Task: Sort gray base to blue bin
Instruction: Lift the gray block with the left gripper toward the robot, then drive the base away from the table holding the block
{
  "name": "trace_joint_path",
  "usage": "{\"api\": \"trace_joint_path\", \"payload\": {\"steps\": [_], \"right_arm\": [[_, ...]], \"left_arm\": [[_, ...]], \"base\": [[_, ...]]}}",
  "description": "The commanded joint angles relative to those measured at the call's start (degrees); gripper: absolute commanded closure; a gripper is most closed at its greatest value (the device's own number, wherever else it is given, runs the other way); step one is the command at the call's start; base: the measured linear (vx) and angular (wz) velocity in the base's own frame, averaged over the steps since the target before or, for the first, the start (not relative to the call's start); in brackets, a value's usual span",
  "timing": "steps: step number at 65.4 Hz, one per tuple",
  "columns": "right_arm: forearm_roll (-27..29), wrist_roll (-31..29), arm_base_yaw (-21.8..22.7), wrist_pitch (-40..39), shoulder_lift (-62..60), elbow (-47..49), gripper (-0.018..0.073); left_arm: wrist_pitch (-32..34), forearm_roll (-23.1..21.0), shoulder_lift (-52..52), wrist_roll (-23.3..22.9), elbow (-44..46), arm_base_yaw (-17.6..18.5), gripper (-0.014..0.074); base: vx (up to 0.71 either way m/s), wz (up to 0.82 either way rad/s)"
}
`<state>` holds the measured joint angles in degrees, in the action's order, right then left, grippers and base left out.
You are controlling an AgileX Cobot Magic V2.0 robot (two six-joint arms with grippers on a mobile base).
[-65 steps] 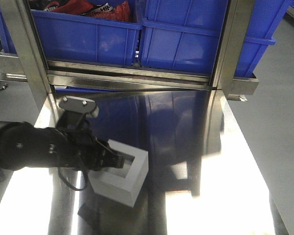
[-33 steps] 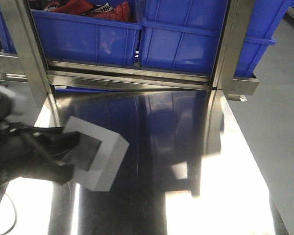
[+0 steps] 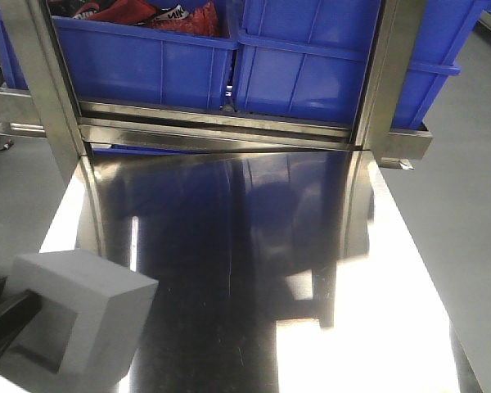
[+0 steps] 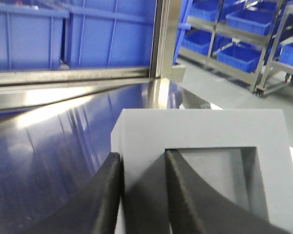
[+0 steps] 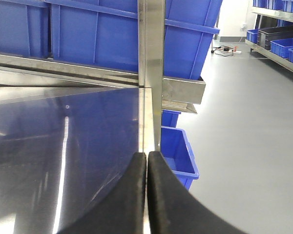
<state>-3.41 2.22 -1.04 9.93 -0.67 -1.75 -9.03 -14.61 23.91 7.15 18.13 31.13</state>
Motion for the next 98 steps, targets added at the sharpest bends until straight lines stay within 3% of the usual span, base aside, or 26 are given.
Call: {"api": "trace_joint_path", "payload": {"steps": [1, 98], "right_arm": [[-0.4, -0.3, 0.3, -4.3, -0.7, -0.8, 0.0568], [-0.4, -0.3, 0.3, -4.3, -0.7, -0.8, 0.0568]], "left_arm": [[7.3, -0.5, -3.1, 0.4, 0.1, 0.4, 0.0602], [7.2, -0.9, -4.2, -0.2, -0.2, 0.4, 0.0602]], "base": [[0.00, 0.00], [0.00, 0.00]]}}
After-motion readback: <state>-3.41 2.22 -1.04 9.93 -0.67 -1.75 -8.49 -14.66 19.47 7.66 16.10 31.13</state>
